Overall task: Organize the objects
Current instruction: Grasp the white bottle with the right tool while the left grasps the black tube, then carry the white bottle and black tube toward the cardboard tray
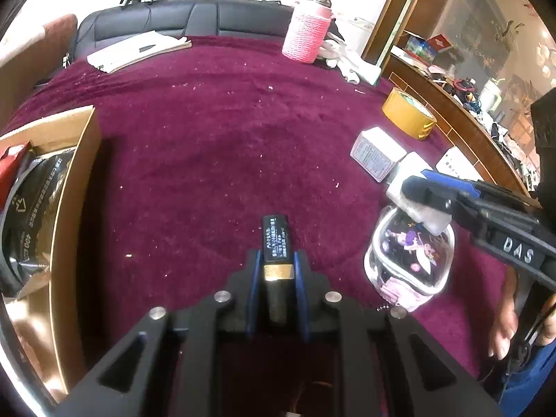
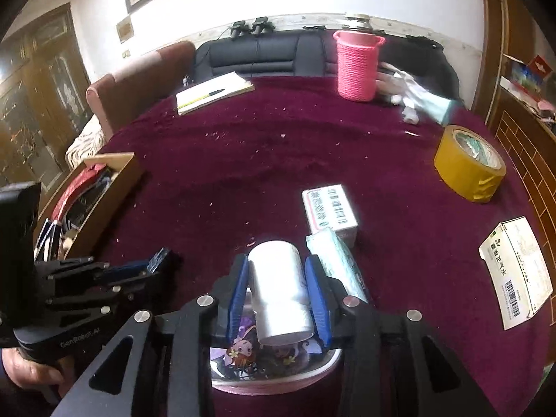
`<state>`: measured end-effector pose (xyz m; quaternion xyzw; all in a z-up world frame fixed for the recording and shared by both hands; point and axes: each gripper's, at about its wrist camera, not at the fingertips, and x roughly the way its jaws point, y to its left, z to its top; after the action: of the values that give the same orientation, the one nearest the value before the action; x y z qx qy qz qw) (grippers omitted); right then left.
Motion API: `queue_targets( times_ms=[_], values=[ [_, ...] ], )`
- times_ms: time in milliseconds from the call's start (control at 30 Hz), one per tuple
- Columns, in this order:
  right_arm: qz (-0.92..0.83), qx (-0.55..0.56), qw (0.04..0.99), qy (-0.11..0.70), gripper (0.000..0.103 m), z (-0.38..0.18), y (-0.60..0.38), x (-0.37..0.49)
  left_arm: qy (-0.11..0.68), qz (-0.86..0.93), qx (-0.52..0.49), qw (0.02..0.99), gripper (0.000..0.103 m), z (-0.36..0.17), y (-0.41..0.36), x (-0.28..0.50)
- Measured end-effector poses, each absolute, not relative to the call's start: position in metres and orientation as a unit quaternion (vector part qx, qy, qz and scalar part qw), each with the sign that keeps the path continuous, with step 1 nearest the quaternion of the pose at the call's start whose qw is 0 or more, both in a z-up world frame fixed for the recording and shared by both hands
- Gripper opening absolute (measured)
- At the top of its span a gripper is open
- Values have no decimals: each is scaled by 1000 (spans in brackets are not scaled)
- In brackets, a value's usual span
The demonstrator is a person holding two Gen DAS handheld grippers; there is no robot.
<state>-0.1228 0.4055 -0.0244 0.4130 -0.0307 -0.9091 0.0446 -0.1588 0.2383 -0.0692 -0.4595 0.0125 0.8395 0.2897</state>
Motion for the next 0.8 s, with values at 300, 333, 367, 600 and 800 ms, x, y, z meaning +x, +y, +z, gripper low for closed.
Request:
queue_targets(
  times_ms=[300,333,367,600,800],
  values=[
    [-911,411,27,-13,37,-32,399,-119,18,841,-457,288,18,-71,241,-160],
    [-911,410,28,-15,36,-32,399,-119,21,841,-456,289,17,-70,242,-160],
    [-912,408,30,-23,37,-31,400,-117,21,842,-455,289,17,-70,241,-160],
    [-919,387,34,-72,37,-19,407,-106,-7,838,-456,301,17,-69,234,-159],
    [-925,358,38,-122,37,-4,405,-71,-67,827,-447,335,17,-50,221,-144]
  ],
)
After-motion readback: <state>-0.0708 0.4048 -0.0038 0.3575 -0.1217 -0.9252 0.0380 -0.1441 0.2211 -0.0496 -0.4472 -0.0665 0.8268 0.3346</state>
